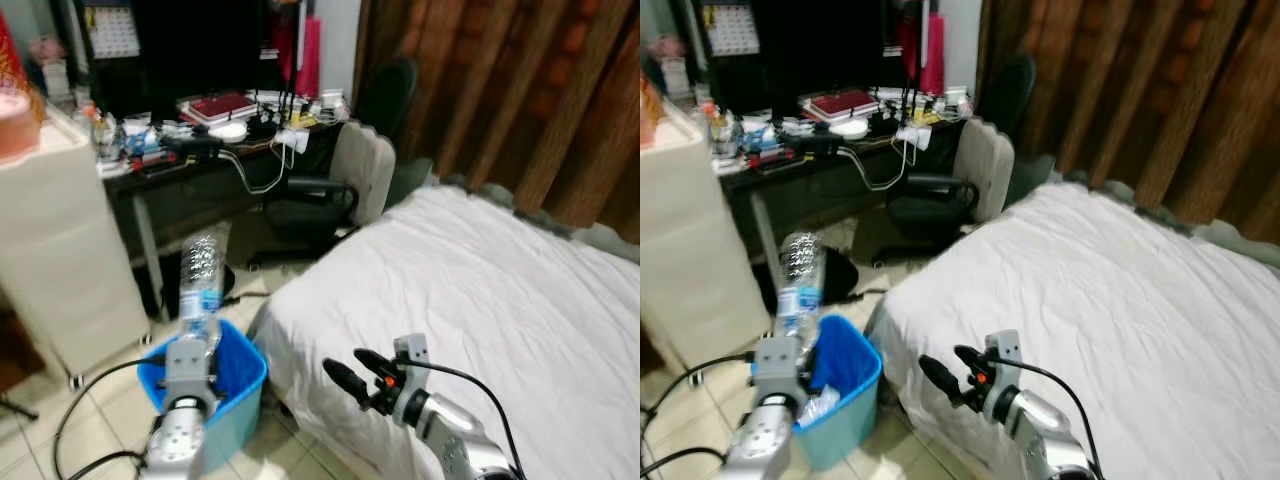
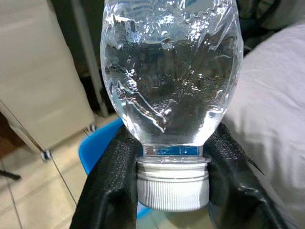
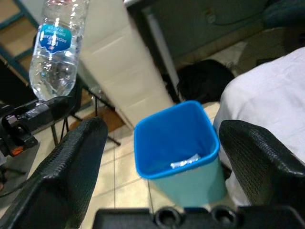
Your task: Clean up the room
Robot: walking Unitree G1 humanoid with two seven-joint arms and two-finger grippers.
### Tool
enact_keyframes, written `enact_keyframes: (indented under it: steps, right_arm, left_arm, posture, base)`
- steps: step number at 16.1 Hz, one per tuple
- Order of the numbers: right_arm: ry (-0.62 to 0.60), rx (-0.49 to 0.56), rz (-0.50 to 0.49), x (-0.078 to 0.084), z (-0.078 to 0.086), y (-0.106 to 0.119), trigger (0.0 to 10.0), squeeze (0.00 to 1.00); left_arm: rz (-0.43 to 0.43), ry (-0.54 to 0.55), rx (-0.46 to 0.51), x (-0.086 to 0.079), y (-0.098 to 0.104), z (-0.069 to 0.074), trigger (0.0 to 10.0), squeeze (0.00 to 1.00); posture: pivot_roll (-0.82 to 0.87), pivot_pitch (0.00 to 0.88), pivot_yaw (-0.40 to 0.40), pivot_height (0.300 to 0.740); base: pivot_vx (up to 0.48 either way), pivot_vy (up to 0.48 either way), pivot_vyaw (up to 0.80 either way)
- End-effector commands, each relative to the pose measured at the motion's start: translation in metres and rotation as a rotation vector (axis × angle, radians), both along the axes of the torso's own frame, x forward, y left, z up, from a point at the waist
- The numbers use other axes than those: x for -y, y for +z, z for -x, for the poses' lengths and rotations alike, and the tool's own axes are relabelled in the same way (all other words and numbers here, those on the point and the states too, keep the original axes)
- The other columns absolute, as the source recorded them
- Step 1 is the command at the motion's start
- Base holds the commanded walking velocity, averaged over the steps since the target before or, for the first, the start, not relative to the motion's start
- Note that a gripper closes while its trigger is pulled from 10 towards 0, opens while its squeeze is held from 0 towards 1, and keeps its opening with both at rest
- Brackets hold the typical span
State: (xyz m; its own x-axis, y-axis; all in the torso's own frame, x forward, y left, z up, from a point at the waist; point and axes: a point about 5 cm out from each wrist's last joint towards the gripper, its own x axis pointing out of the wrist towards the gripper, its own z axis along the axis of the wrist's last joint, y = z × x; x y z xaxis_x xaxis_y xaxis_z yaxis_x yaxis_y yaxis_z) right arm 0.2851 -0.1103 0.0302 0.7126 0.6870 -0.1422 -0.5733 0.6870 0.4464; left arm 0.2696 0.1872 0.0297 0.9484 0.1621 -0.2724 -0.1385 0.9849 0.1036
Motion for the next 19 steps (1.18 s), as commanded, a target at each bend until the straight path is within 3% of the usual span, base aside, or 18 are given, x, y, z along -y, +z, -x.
enact_keyframes:
  steps: [1,5,13,19]
  right_arm:
    - [-0.031,0.001,0.025,0.009,-0.003,0.0,10.0,0.0]
    - [-0.019,0.007,0.023,0.009,-0.001,0.0,10.0,0.0]
    - [0.025,0.006,0.027,0.006,0.003,-0.001,10.0,0.0]
    - [0.029,-0.006,0.015,0.007,0.005,-0.003,10.0,0.0]
  left_arm:
    - [0.013,-0.04,0.057,0.009,0.011,-0.01,10.0,0.0]
    - [0.027,-0.056,0.057,0.012,0.011,-0.011,10.0,0.0]
    - [0.039,-0.055,0.039,0.015,0.007,-0.01,10.0,0.0]
    - [-0.01,-0.04,-0.004,0.018,0.001,-0.011,10.0,0.0]
  posture:
    - [0.16,0.02,-0.081,0.74]
    - [0.16,0.022,-0.079,0.74]
    - [0.15,0.029,-0.08,0.74]
    - [0.15,0.031,-0.081,0.74]
  base:
    - [0.48,0.0,0.0]
    - [0.443,0.0,0.0]
    - [0.48,0.0,0.68]
    - [0.0,0.0,0.2]
